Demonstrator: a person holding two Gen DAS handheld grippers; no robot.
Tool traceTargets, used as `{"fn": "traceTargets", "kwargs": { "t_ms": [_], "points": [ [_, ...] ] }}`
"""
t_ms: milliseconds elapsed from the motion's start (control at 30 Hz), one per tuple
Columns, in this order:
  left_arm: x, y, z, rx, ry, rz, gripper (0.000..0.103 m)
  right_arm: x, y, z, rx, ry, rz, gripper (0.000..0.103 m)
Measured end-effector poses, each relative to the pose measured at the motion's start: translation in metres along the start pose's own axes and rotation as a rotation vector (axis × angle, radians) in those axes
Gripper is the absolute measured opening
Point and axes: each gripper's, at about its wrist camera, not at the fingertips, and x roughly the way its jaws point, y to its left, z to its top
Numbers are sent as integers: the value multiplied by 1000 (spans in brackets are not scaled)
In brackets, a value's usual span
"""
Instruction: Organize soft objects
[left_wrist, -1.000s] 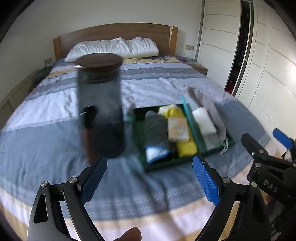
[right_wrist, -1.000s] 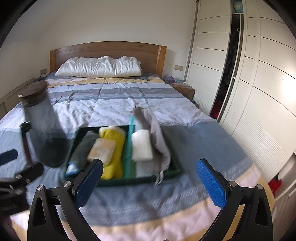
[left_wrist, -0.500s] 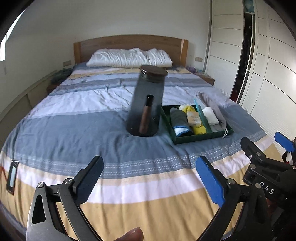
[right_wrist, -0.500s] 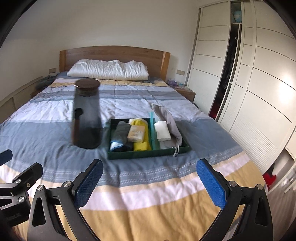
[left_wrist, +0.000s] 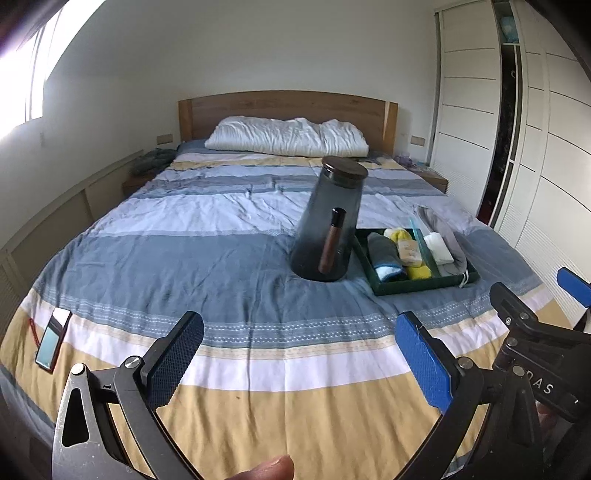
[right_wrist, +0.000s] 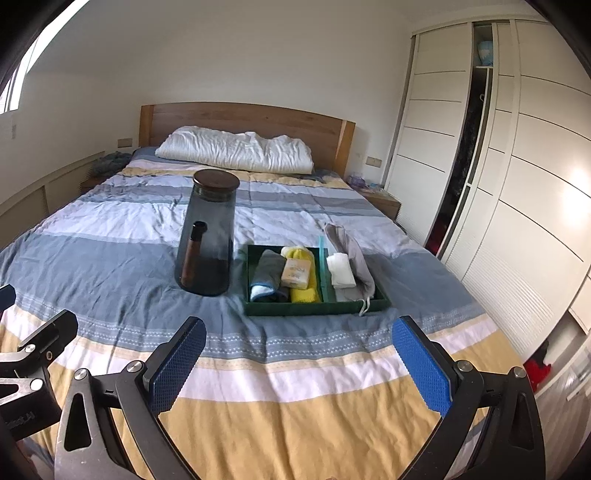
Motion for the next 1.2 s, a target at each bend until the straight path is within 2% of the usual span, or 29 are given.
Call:
{"fn": "traceTargets", "kwargs": {
  "t_ms": [567,1200],
  "points": [
    [3,0,-5,19,28,1,102,10,3,-4,33,14,52,103],
    [6,-5,-13,47,48,-16,102,15,7,-10,59,21,48,103]
  ]
}}
